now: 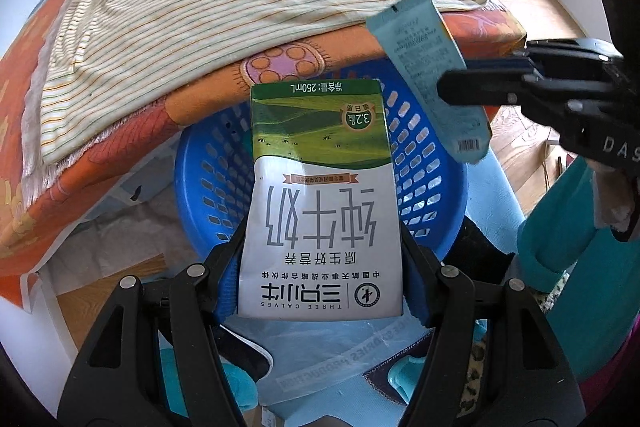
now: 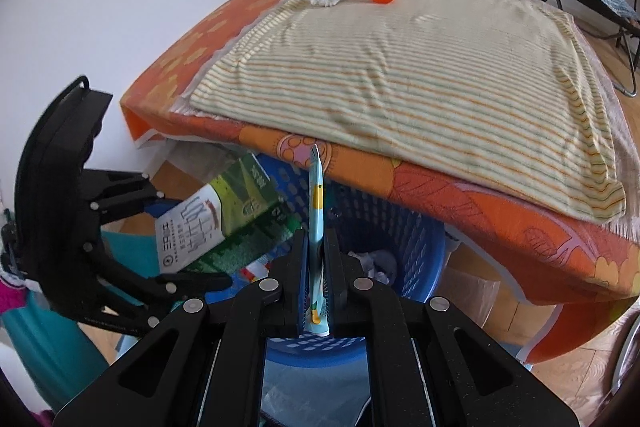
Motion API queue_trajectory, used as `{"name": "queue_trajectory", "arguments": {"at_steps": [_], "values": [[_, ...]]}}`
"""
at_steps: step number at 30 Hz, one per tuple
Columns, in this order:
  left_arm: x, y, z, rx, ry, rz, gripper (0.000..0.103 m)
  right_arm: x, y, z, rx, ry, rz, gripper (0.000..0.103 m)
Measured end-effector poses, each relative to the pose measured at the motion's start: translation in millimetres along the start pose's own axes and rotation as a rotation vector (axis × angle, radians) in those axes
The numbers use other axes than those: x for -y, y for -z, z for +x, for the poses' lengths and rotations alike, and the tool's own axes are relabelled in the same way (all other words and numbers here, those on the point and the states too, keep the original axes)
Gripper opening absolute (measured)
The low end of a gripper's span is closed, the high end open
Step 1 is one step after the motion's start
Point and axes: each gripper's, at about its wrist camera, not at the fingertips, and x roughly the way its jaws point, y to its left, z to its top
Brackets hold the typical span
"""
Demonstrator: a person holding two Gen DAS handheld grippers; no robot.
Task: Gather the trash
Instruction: 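Carry carton and tube over the blue basket and open both tools, then move both tools back toward the white tissue and orange cap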
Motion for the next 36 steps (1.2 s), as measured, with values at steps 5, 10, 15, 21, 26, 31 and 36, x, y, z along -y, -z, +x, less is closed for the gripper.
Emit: {"name": "queue_trajectory", "arguments": {"at_steps": [5,10,15,21,26,31,36], "values": [[-1.6,-0.7,1.1,-0.006,-0.006,0.005,0.068,-0.9,1.0,7.0,-0.031,0.007,0.000,0.006],[0.3,-0.9,6.3,-0.027,-0.006,0.010,0.068,0.2,-0.4,10.4,-0.048,0.018,0.007,0.017],[-1.1,-2.4,6.1,-0.024,-0.013,0.001,0.068,0.3,-0.8,7.2,-0.034,0.014,0.014,0.036],[0.0,-2.8,7.8,-0.032,-0.015,0.009,0.068,4.0,-3.9,5.0,-0.022,-0.024,0.051,0.036],[0.0,-4.0,6.6,-0.026,-0.013,0.008,0.068,1.5,-5.0,4.8,-0.021,-0.023,0.041,0.036],[-2.8,-6.2,-2.2,-0.002,-0.010,0.003,0.068,0.8,-7.1,2.1,-0.012,-0.023,0.044,0.036],[-14.2,-13.4,-14.0,0.023,-0.008,-0.022,0.068,5.5,-12.9,-4.0,0.007,-0.029,0.070,0.036]]}}
